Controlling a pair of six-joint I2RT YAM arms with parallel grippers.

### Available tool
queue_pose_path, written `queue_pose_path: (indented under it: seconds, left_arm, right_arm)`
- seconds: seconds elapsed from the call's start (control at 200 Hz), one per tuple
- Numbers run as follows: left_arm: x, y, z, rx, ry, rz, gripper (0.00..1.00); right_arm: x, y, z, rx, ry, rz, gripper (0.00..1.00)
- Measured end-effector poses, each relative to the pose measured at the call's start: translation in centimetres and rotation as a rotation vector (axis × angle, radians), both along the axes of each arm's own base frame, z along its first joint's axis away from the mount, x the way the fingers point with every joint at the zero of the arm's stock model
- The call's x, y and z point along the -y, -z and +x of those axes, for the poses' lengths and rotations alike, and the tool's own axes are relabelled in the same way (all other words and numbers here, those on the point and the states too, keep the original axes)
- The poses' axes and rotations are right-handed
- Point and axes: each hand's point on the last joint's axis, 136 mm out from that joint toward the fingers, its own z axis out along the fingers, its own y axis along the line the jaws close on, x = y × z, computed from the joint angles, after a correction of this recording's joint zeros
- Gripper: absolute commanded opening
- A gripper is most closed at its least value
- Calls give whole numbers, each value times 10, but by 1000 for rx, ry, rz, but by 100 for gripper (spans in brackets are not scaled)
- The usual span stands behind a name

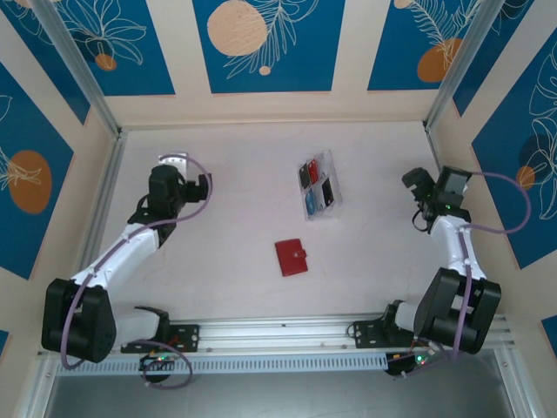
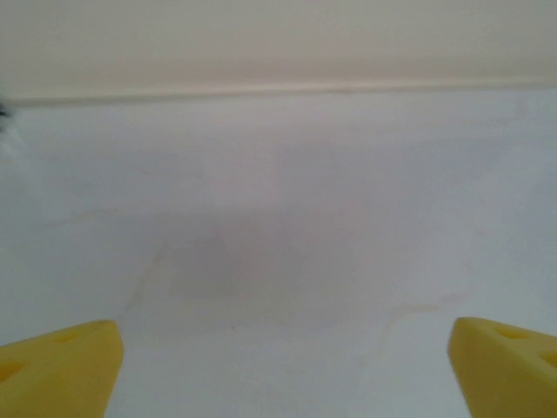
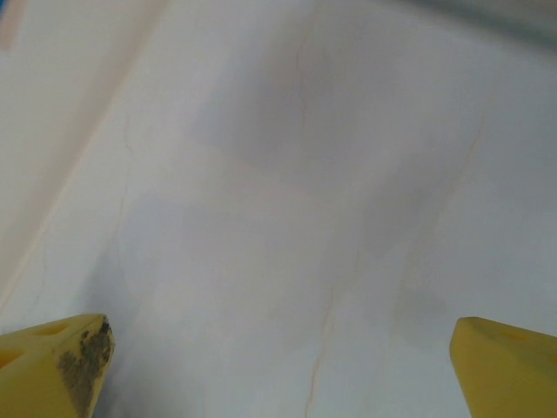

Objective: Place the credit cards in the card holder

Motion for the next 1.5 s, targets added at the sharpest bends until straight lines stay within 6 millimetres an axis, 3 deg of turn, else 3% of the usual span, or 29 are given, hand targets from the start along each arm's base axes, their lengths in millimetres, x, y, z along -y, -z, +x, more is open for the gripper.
queue_pose_path:
  seconds: [0.16,0.32,0.465,0.605,0.765,0.865,1.03,1.496]
  left_arm:
    - [71,18,-28,-141,193,-134,58]
    - [135,43,-57,-296,351,-282,22]
    - [182,76,-81,-442,440,-398,6]
    - [215,108,-106,-559,507,-449,1]
    - [243,129,-125,-631,557,-484,0]
    - [252,141,-130,-658,561,-501,0]
    - [248,159,-133,-688,527,-517,0]
    - [251,164,-132,-640,535,-569,0]
  right_arm:
    - [-80,-15,-18,-14,-221,-1,79]
    - [-160,-24,-51,-13,-472,-69,49]
    - [-218,-5,-89,-72,-699,-146,35]
    - [-256,33,-112,-196,-853,-256,37]
    - [-281,86,-132,-359,-976,-378,39]
    - [-293,101,-135,-408,-1019,-438,43]
    - [-311,104,-126,-389,-1042,-480,46]
    - [-334,117,-120,-363,-1112,-523,45]
